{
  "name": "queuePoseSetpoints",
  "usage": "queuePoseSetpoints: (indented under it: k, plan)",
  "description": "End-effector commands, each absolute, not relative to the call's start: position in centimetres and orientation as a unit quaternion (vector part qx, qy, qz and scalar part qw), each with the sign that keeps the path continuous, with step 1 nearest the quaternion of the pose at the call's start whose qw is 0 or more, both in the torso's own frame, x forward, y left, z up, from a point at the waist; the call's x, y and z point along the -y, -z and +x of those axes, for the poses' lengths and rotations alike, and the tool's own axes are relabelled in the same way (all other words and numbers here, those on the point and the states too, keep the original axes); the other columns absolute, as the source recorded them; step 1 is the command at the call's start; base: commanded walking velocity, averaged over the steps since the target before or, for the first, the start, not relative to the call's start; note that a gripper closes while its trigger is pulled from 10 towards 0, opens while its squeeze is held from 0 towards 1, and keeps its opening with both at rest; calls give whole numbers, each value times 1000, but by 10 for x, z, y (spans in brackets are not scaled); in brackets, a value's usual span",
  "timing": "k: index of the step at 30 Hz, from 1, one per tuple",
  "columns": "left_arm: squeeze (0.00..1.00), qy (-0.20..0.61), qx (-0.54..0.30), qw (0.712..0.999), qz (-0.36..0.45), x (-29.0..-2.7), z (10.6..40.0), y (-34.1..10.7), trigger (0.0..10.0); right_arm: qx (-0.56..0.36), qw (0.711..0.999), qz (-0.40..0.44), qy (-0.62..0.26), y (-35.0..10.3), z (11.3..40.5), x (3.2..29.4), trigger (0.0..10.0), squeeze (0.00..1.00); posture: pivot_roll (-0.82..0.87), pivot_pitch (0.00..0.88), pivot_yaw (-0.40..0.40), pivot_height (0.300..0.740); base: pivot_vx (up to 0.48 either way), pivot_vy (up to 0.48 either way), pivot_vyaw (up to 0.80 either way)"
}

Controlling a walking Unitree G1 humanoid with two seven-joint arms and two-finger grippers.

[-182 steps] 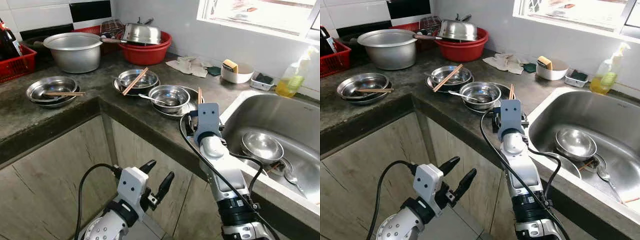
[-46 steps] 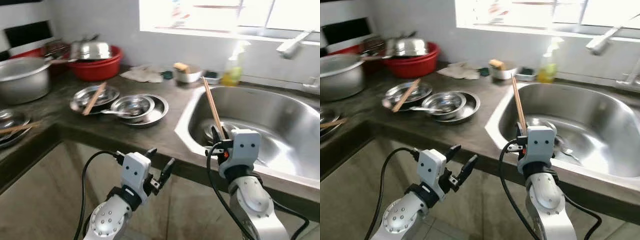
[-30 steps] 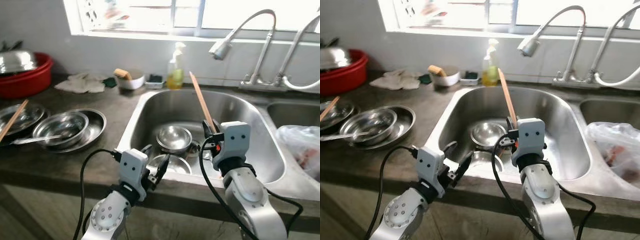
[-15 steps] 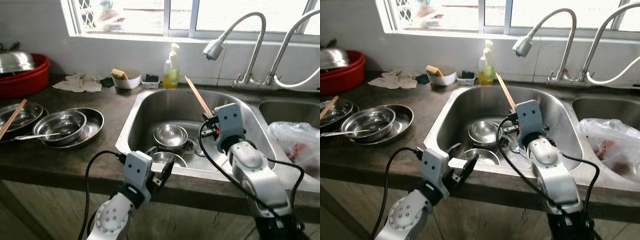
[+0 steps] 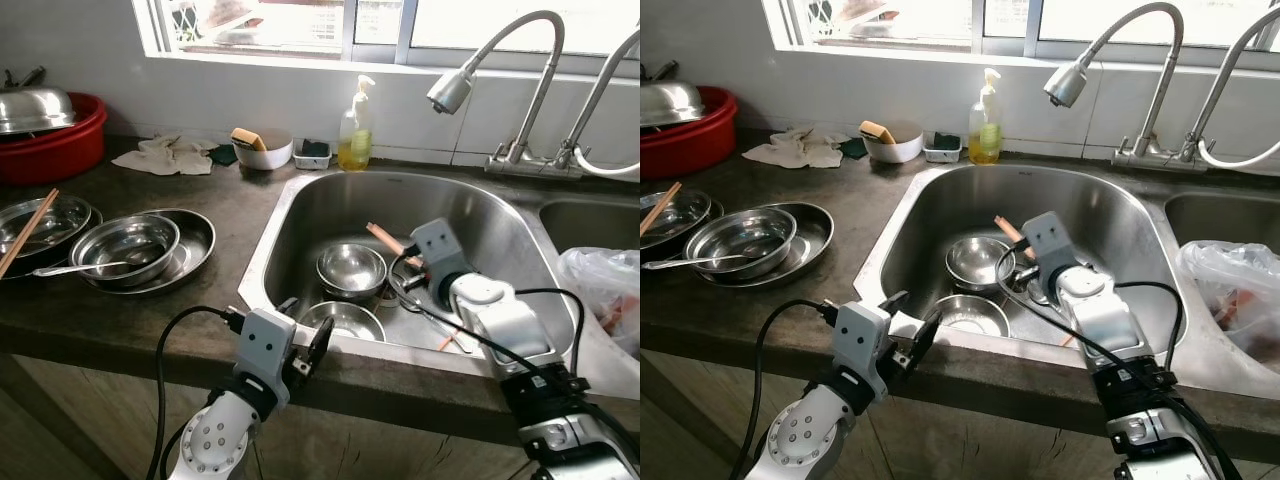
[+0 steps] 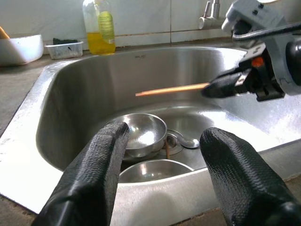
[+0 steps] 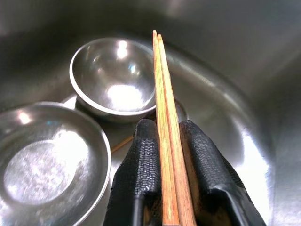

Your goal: Kitchen organization

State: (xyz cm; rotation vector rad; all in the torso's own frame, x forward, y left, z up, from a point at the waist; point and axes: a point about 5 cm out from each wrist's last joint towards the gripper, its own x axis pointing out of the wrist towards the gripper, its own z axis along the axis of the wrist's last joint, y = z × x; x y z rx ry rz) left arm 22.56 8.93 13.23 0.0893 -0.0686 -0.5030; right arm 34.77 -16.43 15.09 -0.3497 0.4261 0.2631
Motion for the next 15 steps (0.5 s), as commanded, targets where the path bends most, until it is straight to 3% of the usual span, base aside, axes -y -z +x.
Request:
queuePoseSetpoints:
  k: [1,2,3,4,5,6,15]
  plan:
    - [0,249,27,967,47,-88,224,-131,10000,-224,947,-180,-141,-150,346,168,10000,0,19,46,-29,740,0,0,0]
    - [0,250,27,967,47,-87,224,-131,10000,-230,945,-183,-145,-148,345,169,10000,0,19,47,-28,740,0,0,0]
    - [0,251,28,966,46,-86,224,-132,10000,-237,942,-186,-150,-146,345,170,10000,224,19,47,-28,740,0,0,0]
    - [0,251,28,966,46,-86,224,-132,10000,-239,941,-186,-152,-145,345,171,10000,224,19,47,-28,740,0,0,0]
    - [0,251,29,966,45,-86,224,-133,10000,-239,941,-187,-152,-145,345,172,10000,722,18,49,-26,740,0,0,0]
    - [0,252,29,966,44,-86,224,-133,10000,-239,941,-188,-151,-146,346,173,10000,1000,17,49,-25,740,0,0,0]
    - [0,252,30,966,43,-86,226,-133,10000,-207,955,-166,-135,-153,345,170,10000,1000,19,38,-28,740,0,0,0]
